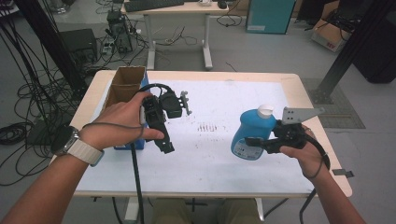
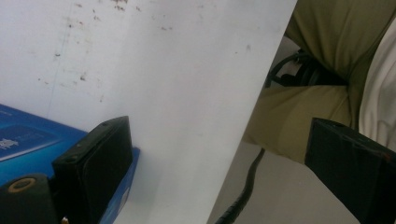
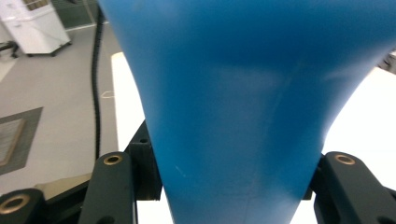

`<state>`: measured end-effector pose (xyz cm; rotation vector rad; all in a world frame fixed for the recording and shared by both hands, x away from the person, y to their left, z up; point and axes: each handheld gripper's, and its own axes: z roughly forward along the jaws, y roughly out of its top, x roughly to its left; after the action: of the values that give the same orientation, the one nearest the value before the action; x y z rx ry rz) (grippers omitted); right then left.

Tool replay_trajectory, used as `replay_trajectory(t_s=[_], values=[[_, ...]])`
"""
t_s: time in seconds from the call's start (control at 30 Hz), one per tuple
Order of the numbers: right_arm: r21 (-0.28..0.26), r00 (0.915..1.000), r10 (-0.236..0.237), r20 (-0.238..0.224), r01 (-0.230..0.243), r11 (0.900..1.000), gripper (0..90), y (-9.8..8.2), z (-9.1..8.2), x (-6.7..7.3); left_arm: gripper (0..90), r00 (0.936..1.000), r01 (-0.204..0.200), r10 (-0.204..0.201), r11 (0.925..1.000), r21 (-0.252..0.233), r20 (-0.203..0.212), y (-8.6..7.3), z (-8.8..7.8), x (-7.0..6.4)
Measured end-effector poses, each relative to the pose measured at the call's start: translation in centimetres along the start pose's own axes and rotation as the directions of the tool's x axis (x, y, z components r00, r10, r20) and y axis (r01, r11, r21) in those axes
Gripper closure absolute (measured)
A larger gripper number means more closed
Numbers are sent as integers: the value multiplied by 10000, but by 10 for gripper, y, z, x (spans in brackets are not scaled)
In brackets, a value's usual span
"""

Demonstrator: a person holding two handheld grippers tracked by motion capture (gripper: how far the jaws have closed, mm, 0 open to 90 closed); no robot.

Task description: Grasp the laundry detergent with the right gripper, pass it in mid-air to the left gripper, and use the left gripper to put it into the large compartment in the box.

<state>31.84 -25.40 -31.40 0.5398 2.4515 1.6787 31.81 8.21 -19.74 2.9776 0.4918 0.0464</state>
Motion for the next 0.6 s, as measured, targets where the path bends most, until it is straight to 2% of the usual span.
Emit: replay_trajectory(t_s=[0.23,0.33,0.5,0.6], values=[[-12,9964,-550,-650,550,9985,440,27,3,6,81,9997,-253,255,9990,-374,52,10,-24,-4],[-24,9932,-672,-956,672,9977,440,36,6,9,76,9984,-369,396,9971,-661,408,14,-33,-5],[98,9852,-927,-1442,951,9954,441,48,16,14,60,9949,-623,713,9908,-1199,717,18,-49,-8],[115,9803,-1021,-1692,1055,9943,441,53,23,16,60,9943,-775,857,9896,-1208,637,21,-55,-11]])
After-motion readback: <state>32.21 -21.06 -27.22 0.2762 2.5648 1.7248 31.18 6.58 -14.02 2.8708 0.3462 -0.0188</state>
